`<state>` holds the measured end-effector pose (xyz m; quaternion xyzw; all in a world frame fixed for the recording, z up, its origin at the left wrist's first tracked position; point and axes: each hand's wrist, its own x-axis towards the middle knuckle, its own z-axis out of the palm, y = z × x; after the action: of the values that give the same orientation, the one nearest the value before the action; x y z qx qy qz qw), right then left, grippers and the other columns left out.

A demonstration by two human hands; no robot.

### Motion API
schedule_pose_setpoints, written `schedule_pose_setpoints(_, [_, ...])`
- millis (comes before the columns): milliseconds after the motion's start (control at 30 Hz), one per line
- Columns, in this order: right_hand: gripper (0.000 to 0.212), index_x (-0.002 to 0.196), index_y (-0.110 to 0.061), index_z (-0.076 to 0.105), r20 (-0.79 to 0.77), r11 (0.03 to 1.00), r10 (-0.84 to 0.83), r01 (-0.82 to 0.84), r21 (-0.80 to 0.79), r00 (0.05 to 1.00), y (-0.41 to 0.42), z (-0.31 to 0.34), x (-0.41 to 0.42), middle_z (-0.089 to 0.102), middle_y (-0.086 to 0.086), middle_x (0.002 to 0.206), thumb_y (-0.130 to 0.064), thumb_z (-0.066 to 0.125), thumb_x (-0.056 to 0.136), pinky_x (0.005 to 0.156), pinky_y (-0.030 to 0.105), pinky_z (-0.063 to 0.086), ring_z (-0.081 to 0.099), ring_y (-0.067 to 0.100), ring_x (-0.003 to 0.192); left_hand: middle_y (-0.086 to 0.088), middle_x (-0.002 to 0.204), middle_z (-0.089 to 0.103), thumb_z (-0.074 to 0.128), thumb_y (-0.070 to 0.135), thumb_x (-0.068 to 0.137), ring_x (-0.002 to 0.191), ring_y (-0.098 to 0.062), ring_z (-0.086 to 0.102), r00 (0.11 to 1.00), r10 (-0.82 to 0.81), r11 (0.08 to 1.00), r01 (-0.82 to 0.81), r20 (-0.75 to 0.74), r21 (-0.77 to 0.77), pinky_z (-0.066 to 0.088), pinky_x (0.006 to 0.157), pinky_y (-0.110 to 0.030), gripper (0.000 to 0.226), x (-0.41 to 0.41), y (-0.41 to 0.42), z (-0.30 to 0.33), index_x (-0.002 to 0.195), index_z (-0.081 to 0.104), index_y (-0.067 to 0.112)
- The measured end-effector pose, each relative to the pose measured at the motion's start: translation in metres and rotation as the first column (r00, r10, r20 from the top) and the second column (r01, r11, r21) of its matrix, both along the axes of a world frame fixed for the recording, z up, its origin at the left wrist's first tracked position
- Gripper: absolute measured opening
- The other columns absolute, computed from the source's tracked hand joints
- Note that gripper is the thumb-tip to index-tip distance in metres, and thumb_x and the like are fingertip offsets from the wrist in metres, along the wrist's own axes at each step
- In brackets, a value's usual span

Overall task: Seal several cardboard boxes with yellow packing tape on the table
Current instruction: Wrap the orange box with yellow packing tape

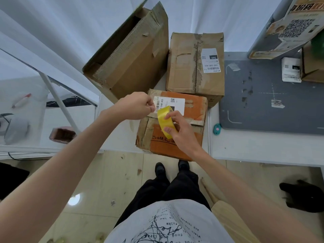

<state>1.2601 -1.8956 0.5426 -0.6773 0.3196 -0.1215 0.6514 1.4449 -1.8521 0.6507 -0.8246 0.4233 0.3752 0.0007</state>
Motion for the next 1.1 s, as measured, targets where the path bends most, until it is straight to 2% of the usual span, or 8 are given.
schedule_pose_setpoints(233, [0.031, 0.111, -0.034, 0.05, 0.008, 0.995, 0.027, -0.027, -0.093, 1.0, 0.011, -0.006, -0.004, 0.055, -0.002, 0.125, -0.012, 0.066, 0.097, 0.079, 0.041, 0.059, 0.06, 0.022, 0.108, 0.001, 0.088, 0.06, 0.049, 0.024, 0.104, 0.075, -0.019, 0.053, 0.989, -0.071, 0.994, 0.059, 0.128, 0.096, 0.039, 0.061, -0.032, 0.024, 0.003, -0.01, -0.034, 0.095, 0.063, 0.008])
schedule_pose_setpoints(333, [0.033, 0.111, -0.037, 0.049, 0.009, 0.994, 0.037, -0.036, -0.105, 0.999, 0.011, -0.006, -0.003, 0.055, 0.0, 0.125, -0.012, 0.065, 0.097, 0.076, 0.032, 0.057, 0.06, 0.023, 0.109, 0.001, 0.099, 0.063, 0.049, 0.03, 0.104, 0.086, -0.023, 0.066, 0.988, -0.096, 0.99, 0.083, 0.118, 0.116, 0.049, 0.064, -0.031, 0.023, -0.002, -0.011, -0.044, 0.103, 0.064, 0.011])
schedule_pose_setpoints(400, [0.034, 0.112, -0.038, 0.048, -0.004, 0.992, 0.046, -0.046, -0.121, 0.999, 0.011, -0.006, -0.003, 0.055, 0.0, 0.125, -0.013, 0.065, 0.097, 0.078, 0.035, 0.057, 0.059, 0.021, 0.108, -0.001, 0.106, 0.063, 0.05, 0.031, 0.103, 0.094, -0.023, 0.067, 0.982, -0.116, 0.988, 0.098, 0.15, 0.118, 0.057, 0.073, -0.035, 0.021, -0.003, -0.012, -0.047, 0.105, 0.062, 0.014])
schedule_pose_setpoints(533, [0.035, 0.116, -0.039, 0.044, -0.026, 0.987, 0.062, -0.065, -0.15, 0.998, 0.01, -0.006, -0.001, 0.054, 0.002, 0.126, -0.015, 0.063, 0.099, 0.08, 0.041, 0.057, 0.059, 0.019, 0.104, 0.002, 0.103, 0.063, 0.055, 0.031, 0.102, 0.092, -0.021, 0.067, 0.966, -0.139, 0.989, 0.123, 0.216, 0.085, 0.046, 0.062, -0.027, 0.018, -0.003, -0.015, -0.046, 0.104, 0.063, 0.015])
schedule_pose_setpoints(667, [0.038, 0.118, -0.04, 0.04, -0.005, 0.987, 0.039, -0.04, -0.157, 0.999, 0.011, -0.007, -0.003, 0.053, 0.004, 0.133, -0.016, 0.063, 0.099, 0.084, 0.047, 0.058, 0.06, 0.023, 0.108, 0.004, 0.104, 0.064, 0.067, 0.039, 0.095, 0.09, -0.017, 0.063, 0.967, -0.087, 0.996, 0.08, 0.24, 0.039, 0.046, 0.062, -0.027, 0.02, -0.002, -0.017, -0.043, 0.099, 0.063, 0.02])
schedule_pose_setpoints(867, [0.039, 0.129, -0.036, 0.033, 0.006, 0.995, -0.094, 0.094, -0.021, 0.996, -0.003, -0.002, -0.011, 0.051, 0.006, 0.138, -0.02, 0.057, 0.102, 0.087, 0.048, 0.06, 0.065, 0.025, 0.111, 0.006, 0.106, 0.056, 0.076, 0.066, 0.076, 0.091, -0.014, 0.059, 0.975, -0.032, 0.998, 0.041, 0.22, -0.037, 0.05, 0.069, -0.032, 0.057, 0.005, -0.029, -0.022, 0.109, 0.054, 0.025])
schedule_pose_setpoints(1000, [0.038, 0.135, -0.026, 0.033, 0.029, 0.96, -0.279, 0.277, 0.047, 0.96, -0.035, 0.014, -0.028, 0.057, 0.003, 0.134, -0.017, 0.054, 0.104, 0.082, 0.033, 0.062, 0.069, 0.013, 0.108, 0.004, 0.103, 0.06, 0.071, 0.07, 0.076, 0.09, -0.013, 0.061, 0.991, 0.038, 0.992, -0.021, 0.13, -0.125, 0.057, 0.077, -0.037, 0.06, 0.004, -0.044, -0.011, 0.111, 0.056, 0.023])
schedule_pose_setpoints(1100, [0.037, 0.131, -0.028, 0.034, 0.038, 0.894, -0.448, 0.447, 0.021, 0.893, -0.068, 0.02, -0.049, 0.062, 0.007, 0.128, -0.015, 0.056, 0.103, 0.083, 0.04, 0.062, 0.07, 0.019, 0.103, 0.009, 0.096, 0.059, 0.07, 0.071, 0.077, 0.09, -0.012, 0.06, 0.995, 0.08, 0.983, -0.069, 0.058, -0.172, 0.057, 0.082, -0.041, 0.061, 0.0, -0.055, -0.007, 0.114, 0.057, 0.025])
